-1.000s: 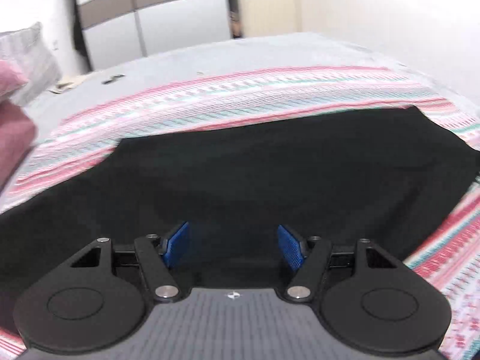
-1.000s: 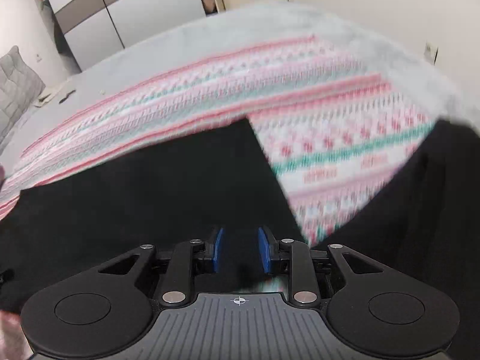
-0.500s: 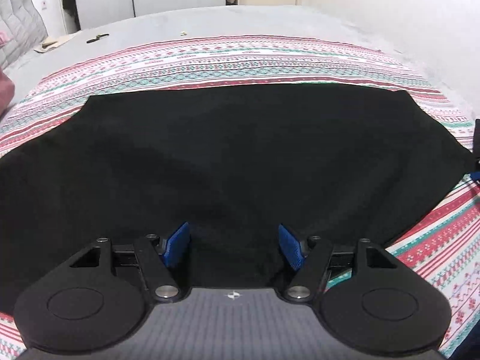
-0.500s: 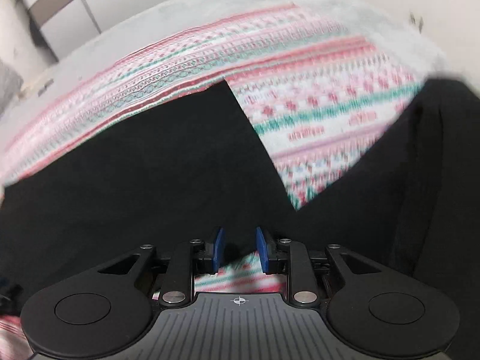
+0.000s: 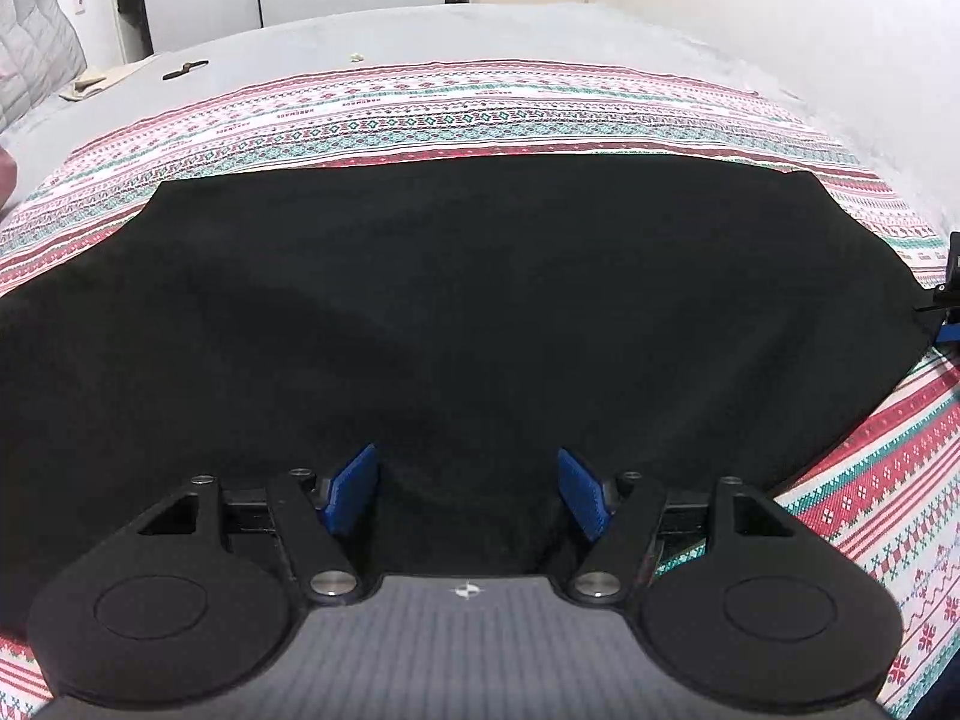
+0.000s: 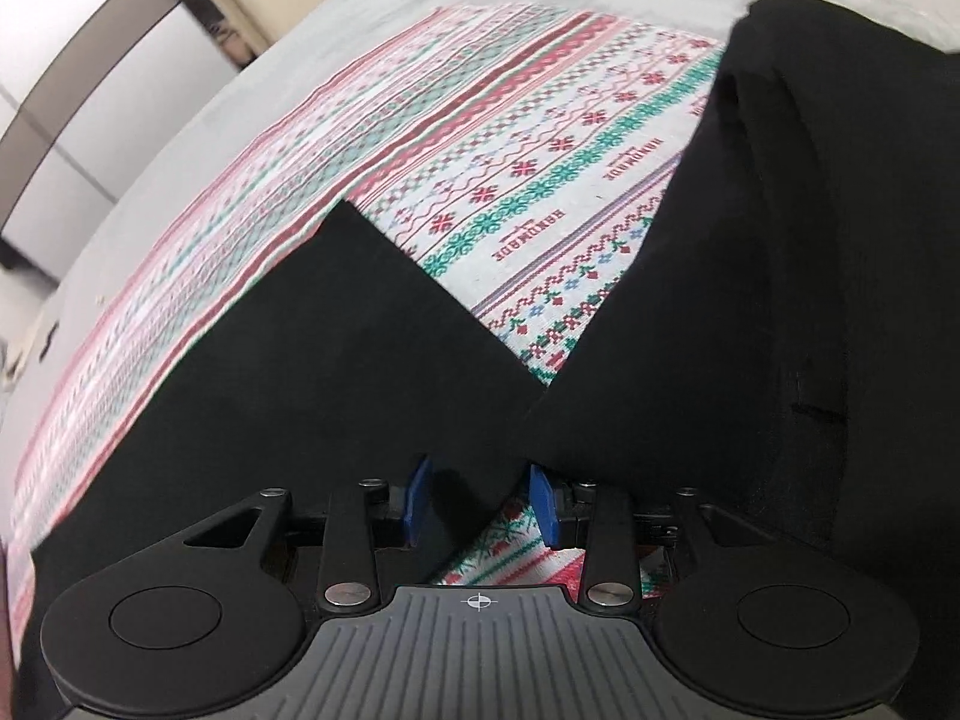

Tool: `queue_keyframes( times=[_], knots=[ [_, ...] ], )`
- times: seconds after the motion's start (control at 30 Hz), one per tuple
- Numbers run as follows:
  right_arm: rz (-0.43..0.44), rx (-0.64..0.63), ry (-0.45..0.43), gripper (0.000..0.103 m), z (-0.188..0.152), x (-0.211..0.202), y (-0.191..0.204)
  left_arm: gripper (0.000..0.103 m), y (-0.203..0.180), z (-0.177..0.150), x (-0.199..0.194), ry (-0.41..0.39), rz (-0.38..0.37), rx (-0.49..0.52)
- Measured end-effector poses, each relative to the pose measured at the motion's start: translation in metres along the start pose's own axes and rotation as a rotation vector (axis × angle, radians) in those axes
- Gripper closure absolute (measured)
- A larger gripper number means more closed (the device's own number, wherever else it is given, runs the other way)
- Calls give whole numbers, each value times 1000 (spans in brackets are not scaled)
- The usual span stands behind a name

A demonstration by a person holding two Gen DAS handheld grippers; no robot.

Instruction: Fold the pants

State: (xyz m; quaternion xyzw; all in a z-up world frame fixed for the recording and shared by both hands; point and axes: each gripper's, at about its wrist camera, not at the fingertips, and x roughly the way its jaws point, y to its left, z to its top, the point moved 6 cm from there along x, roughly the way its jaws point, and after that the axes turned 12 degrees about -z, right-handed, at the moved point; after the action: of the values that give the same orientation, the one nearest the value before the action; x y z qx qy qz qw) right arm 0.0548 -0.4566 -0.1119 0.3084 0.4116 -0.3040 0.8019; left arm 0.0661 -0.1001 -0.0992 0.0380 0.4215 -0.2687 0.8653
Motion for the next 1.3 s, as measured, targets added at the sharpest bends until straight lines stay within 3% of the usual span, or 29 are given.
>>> queue_keyframes(
  times=[0.23,0.27,0.37,0.47,0.67,0.77,0.83,0.9,1.0,1.03,1.13,1.27,1.3],
  knots=[
    [-13,39,-63,61,-3,1,3,10,1,0,0,1,-8,-9],
    [-18,32,-70,63,-3,1,4,10,2,0,-1,1,-12,-12],
    [-40,4,-89,99,-2,0,7,10,4,0,-1,0,-21,-25],
    [-53,-35,-159,100,-1,-11,18,10,7,1,-2,-2,-35,-42],
    [-81,-356,-495,100,-17,-62,85,10,16,3,-4,-3,-67,-100],
    [-13,-612,-686,100,-51,-87,134,10,31,6,-7,-14,-44,-181],
    [103,-866,-784,100,-95,-97,167,10,42,7,-7,-20,-65,-244],
    [192,-1094,-770,101,-145,-95,191,10,50,7,-8,-27,-95,-298],
    [204,-1336,-675,101,-201,-77,206,10,58,8,-9,-30,-120,-342],
    [190,-1391,-654,99,-215,-70,208,10,59,8,-9,-31,-124,-350],
    [159,-1450,-654,82,-231,-61,210,10,61,9,-10,-33,-135,-372],
    [123,-1386,-684,39,-218,-62,211,9,63,11,-9,-37,-152,-399],
    [141,-1376,-658,39,-214,-61,210,9,63,11,-10,-41,-164,-415]
  ],
)
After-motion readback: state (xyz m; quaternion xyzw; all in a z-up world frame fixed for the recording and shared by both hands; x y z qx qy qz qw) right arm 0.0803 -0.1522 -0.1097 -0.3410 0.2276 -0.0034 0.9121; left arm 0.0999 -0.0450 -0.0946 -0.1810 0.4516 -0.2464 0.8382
